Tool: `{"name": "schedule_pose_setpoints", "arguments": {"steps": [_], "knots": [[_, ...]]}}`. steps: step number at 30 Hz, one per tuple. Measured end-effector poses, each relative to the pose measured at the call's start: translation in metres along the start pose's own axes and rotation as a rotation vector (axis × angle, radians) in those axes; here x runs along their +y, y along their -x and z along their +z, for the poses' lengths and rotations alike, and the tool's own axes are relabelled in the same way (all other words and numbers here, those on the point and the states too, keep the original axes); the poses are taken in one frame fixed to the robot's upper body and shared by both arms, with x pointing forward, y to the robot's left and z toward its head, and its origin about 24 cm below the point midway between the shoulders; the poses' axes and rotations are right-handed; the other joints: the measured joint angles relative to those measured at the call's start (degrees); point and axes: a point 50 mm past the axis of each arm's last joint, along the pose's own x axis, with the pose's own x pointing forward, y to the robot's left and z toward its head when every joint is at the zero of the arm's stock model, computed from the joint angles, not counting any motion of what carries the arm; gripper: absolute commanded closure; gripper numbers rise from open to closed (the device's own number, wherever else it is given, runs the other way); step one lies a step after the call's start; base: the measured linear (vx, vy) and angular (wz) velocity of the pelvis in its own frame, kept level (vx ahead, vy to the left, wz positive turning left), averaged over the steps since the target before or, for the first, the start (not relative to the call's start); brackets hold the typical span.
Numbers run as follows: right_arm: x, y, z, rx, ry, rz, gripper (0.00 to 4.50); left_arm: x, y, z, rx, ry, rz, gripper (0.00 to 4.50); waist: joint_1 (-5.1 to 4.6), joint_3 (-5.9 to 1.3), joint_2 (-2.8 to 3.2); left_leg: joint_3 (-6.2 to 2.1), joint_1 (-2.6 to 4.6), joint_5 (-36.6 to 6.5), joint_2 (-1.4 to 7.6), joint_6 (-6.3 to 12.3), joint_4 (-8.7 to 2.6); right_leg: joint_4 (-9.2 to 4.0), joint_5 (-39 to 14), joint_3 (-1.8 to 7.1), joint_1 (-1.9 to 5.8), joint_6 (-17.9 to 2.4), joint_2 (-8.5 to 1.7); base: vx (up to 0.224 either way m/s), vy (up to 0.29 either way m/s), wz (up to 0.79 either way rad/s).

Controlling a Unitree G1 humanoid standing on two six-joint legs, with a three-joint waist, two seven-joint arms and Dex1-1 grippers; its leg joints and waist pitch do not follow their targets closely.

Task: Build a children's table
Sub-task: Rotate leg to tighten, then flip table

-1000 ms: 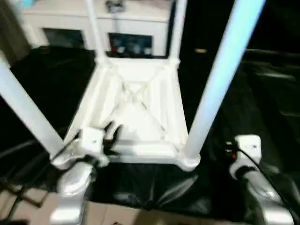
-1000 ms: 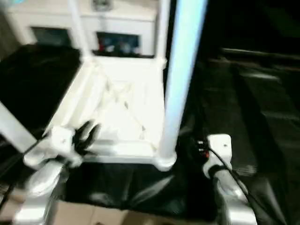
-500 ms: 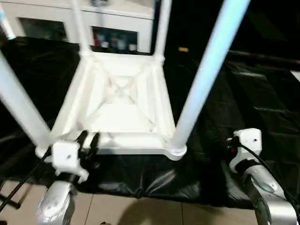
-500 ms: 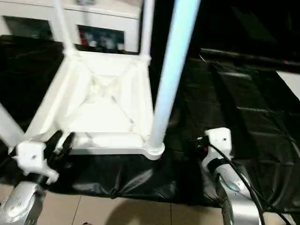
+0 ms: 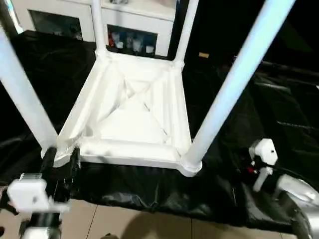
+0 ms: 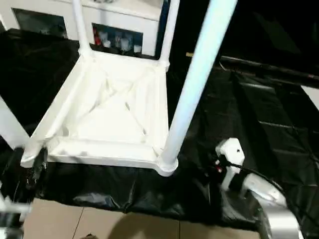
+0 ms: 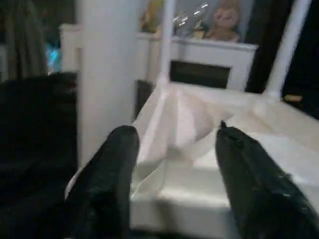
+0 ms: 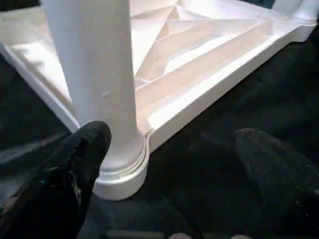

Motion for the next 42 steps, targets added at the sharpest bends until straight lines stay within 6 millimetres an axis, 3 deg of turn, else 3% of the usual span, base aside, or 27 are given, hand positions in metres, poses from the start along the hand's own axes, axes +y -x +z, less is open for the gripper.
{"name": "schedule_pose_setpoints", "arguments": {"steps": [5, 9, 15, 21, 22, 25, 32, 36, 37, 42], "knots": [[0.0, 0.01, -0.005, 0.011, -0.022, 0.067, 0.0, 0.013, 0.002, 0.002, -0.005, -0.035, 0.066, 1.27, 0.49, 0.13, 0.33, 0.01, 0.31, 0.01, 0.0, -0.01, 0.0, -0.05, 0.08, 0.0, 0.33, 0.04, -0.02, 0.0, 0.0, 0.0], [0.008, 0.007, -0.003, -0.013, -0.048, 0.121, 0.0, 0.029, -0.01, 0.008, -0.039, -0.092, 0.077, 0.91, 0.34, 0.17, 0.53, -0.01, 0.33, 0.03, 0.0, -0.02, -0.02, -0.04, 0.23, 0.01, 0.32, 0.09, 0.0, 0.0, 0.0, 0.0], [0.02, -0.021, -0.011, -0.024, -0.046, 0.129, 0.0, 0.054, -0.032, 0.005, 0.011, -0.152, 0.021, 0.45, -0.05, 0.15, 0.56, -0.04, 0.36, 0.13, -0.05, -0.15, 0.0, -0.04, 0.44, 0.05, 0.24, 0.01, -0.01, 0.0, 0.0, 0.0], [0.025, -0.061, -0.009, -0.032, -0.027, 0.068, 0.0, 0.066, -0.057, -0.012, 0.137, -0.146, -0.05, 0.45, 0.0, 0.11, 0.5, -0.04, 0.32, 0.33, -0.03, -0.3, -0.01, 0.26, 0.43, 0.05, 0.02, -0.07, 0.01, 0.0, 0.0, 0.0], [0.026, -0.067, -0.008, -0.045, -0.039, 0.05, 0.17, 0.067, -0.062, -0.014, 0.147, -0.142, -0.042, 0.43, 0.02, 0.05, 0.37, -0.04, 0.33, 0.34, -0.03, -0.33, -0.01, 0.34, 0.41, 0.04, 0.0, -0.11, 0.01, 0.0, 0.0, 0.0], [0.026, -0.071, -0.008, -0.061, -0.053, 0.029, 0.34, 0.067, -0.065, -0.014, 0.147, -0.133, -0.035, 0.43, 0.08, 0.02, 0.26, -0.02, 0.34, 0.34, -0.03, -0.33, -0.01, 0.36, 0.39, 0.06, 0.01, -0.13, -0.01, 0.0, 0.0, 0.0], [0.027, -0.076, -0.01, -0.09, -0.105, -0.01, 1.02, 0.061, -0.075, -0.007, 0.091, -0.112, -0.065, 1.19, 0.19, -0.06, 0.0, -0.01, 0.37, 0.4, -0.02, -0.41, -0.01, 0.48, 0.41, 0.05, 0.01, -0.16, -0.02, 0.0, 0.0, 0.0], [0.028, -0.079, -0.009, -0.115, -0.139, -0.052, 1.21, 0.052, -0.082, -0.005, 0.082, -0.105, -0.115, 1.3, 0.29, -0.09, -0.08, -0.03, 0.4, 0.48, -0.01, -0.52, -0.01, 0.55, 0.41, 0.05, 0.0, -0.16, -0.01, 0.0, 0.0, 0.0], [0.028, -0.079, -0.009, -0.117, -0.144, -0.062, 1.45, 0.05, -0.084, -0.005, 0.083, -0.102, -0.125, 1.53, 0.27, -0.09, -0.1, -0.03, 0.39, 0.48, -0.01, -0.53, -0.01, 0.55, 0.41, 0.05, 0.0, -0.16, -0.02, 0.0, 0.0, 0.0], [0.03, -0.08, -0.012, -0.121, -0.172, -0.111, 1.82, 0.045, -0.088, -0.005, 0.092, -0.095, -0.154, 1.87, 0.26, -0.08, -0.08, -0.03, 0.38, 0.5, -0.01, -0.54, -0.01, 0.55, 0.41, 0.05, 0.0, -0.15, -0.02, 0.0, 0.0, 0.0]]}}
